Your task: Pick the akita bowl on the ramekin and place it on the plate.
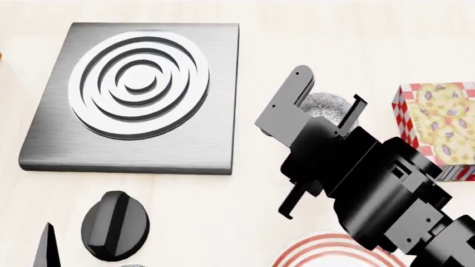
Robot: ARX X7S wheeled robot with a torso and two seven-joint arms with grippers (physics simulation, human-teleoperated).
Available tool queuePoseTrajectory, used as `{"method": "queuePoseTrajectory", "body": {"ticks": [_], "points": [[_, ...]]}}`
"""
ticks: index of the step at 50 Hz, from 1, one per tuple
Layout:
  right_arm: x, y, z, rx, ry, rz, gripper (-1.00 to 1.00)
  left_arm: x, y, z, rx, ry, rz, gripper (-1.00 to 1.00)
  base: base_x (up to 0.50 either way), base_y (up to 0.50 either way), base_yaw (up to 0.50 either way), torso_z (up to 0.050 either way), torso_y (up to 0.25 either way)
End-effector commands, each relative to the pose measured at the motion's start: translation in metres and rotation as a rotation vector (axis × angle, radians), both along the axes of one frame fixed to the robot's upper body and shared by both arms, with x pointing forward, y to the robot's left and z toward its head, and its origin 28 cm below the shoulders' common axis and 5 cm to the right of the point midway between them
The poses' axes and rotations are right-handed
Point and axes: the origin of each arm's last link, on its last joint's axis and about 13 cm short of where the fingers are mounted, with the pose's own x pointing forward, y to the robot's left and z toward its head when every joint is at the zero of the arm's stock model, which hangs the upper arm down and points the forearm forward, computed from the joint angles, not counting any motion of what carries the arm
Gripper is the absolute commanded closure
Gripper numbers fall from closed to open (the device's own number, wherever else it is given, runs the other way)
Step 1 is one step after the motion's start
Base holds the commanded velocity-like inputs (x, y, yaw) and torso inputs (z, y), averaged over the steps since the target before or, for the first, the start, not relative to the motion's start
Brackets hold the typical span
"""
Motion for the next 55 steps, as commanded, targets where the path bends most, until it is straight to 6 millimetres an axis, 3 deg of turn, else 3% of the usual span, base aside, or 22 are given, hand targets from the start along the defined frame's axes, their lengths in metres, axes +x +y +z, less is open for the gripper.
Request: {"method": "queuePoseTrajectory", "body": {"ticks": [1,15,34,44,55], "points": [[-0.004,0.0,0.001,-0.008,0.021,0.007,1.0,0.001,0.0,-0.001,0.0,0.007,0.001,-1.0,0.0,0.0,0.0,0.0,0.0],[-0.02,-0.009,0.05,-0.073,-0.047,-0.019,1.0,0.001,-0.002,-0.002,-0.006,0.008,-0.015,-1.0,0.0,0.0,0.0,0.0,0.0],[-0.036,-0.015,0.079,-0.15,-0.058,-0.031,1.0,0.0,-0.002,-0.001,-0.016,0.002,-0.02,-1.0,0.0,0.0,0.0,0.0,0.0],[-0.057,-0.019,0.095,-0.216,-0.03,0.015,1.0,0.0,-0.001,0.0,-0.019,0.0,-0.019,-1.0,0.0,0.0,0.0,0.0,0.0],[-0.096,-0.024,0.105,-0.239,-0.056,0.11,1.0,-0.001,-0.001,0.0,-0.019,-0.003,-0.017,-1.0,0.0,0.0,0.0,0.0,0.0]]}}
